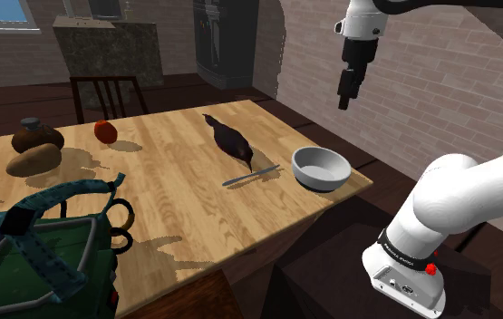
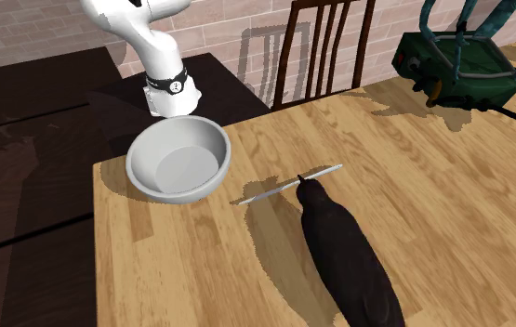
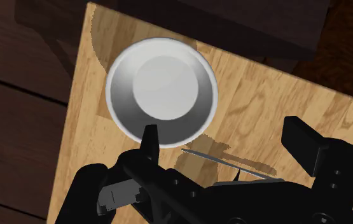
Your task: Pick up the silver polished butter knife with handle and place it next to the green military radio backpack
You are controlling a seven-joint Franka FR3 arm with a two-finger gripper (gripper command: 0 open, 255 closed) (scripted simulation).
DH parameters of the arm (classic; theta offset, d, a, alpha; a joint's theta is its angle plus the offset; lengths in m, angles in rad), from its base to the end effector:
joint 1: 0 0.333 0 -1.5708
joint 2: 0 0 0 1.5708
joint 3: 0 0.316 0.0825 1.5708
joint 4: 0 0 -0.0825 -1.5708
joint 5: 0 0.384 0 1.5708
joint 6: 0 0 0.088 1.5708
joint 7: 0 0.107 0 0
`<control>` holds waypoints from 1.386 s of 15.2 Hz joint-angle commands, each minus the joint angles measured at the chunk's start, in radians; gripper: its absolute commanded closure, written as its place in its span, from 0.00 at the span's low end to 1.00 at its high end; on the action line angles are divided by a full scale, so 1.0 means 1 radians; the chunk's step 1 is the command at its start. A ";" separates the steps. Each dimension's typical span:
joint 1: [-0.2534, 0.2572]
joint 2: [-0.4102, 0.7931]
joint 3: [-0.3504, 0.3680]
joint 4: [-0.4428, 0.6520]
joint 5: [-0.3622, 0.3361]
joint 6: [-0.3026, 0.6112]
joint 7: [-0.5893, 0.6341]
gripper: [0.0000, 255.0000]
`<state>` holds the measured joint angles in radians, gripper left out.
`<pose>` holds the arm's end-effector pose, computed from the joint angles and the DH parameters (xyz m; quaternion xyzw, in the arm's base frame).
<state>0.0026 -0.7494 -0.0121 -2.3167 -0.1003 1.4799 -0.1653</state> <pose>0.3071 -0.0155 0.5906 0.9950 0.0771 -0.0474 0.0420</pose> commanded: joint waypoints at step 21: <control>0.214 0.543 -0.132 -0.056 0.030 0.670 -0.641 0.00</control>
<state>0.2058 -0.2359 -0.1434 -2.3794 -0.0791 2.1235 -0.7706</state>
